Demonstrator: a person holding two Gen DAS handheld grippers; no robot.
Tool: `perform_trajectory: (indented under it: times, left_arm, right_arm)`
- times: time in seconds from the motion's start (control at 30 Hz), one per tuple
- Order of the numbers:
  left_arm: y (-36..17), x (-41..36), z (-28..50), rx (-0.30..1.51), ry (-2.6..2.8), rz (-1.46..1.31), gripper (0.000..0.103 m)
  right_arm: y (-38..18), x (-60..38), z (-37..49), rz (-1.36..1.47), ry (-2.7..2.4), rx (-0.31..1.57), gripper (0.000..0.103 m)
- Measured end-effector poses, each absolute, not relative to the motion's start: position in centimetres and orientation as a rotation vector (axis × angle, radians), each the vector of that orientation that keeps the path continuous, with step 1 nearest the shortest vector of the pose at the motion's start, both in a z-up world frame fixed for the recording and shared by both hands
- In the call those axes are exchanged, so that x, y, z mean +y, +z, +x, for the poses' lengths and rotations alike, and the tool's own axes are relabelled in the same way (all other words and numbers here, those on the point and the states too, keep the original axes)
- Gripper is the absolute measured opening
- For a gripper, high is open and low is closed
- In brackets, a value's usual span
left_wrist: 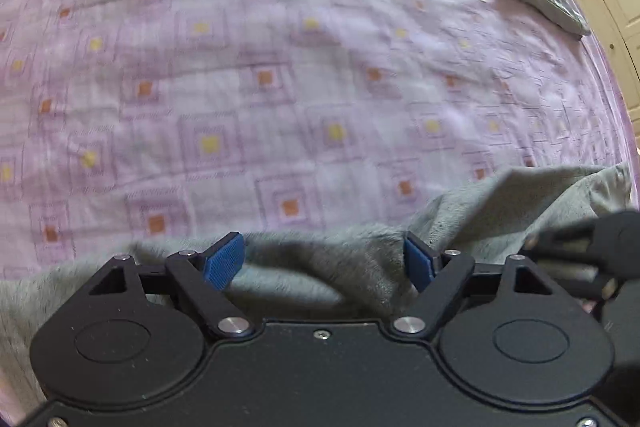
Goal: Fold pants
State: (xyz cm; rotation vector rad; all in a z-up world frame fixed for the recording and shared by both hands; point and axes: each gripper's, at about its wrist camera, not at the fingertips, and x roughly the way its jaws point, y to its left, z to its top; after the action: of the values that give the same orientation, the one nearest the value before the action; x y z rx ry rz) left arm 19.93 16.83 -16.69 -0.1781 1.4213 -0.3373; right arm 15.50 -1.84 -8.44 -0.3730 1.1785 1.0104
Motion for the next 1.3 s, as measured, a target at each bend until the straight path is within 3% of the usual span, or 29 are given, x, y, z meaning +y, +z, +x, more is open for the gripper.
perform_trajectory:
  times: [0.17,0.33,0.53,0.77,0.93,1.1,1.17,1.2,1.3]
  left_arm:
    - [-16.2,18.7,18.7,1.39,-0.301,-0.255,0.084]
    - [-15.3,19.0,19.3,1.331,-0.258,-0.265,0.084]
    - [-13.2,21.0,18.6,1.251,-0.195,-0.28,0.084]
    - [-14.6,23.2,15.5,1.317,-0.158,-0.282,0.084]
    - [-16.2,23.3,13.1,1.375,-0.135,-0.201,0.084]
    - [-16.2,22.9,12.9,1.374,-0.146,-0.178,0.084]
    - [-16.2,23.3,13.1,1.372,-0.134,-0.212,0.085]
    - [-16.3,23.5,13.1,1.374,-0.127,-0.233,0.085]
    - [-17.2,23.6,12.7,1.421,-0.119,-0.205,0.086]
  right_arm:
    - [-7.7,-3.5,17.6,-0.329,0.955,1.172,0.029]
    - [-11.1,-2.3,20.0,-0.416,0.966,1.361,0.031]
    - [-11.4,0.2,22.1,-0.334,0.996,1.307,0.032]
    - [-12.7,1.9,24.0,-0.243,0.976,1.327,0.032]
    - [-11.9,0.9,25.0,-0.03,0.994,1.283,0.032]
    - [-13.1,2.5,26.1,-0.053,0.988,1.348,0.032]
    - [-13.5,2.6,26.4,-0.048,0.963,1.363,0.022]
    - [-13.2,2.6,26.5,-0.065,0.919,1.342,0.004]
    - [-12.4,1.2,28.2,0.076,0.794,1.301,0.003]
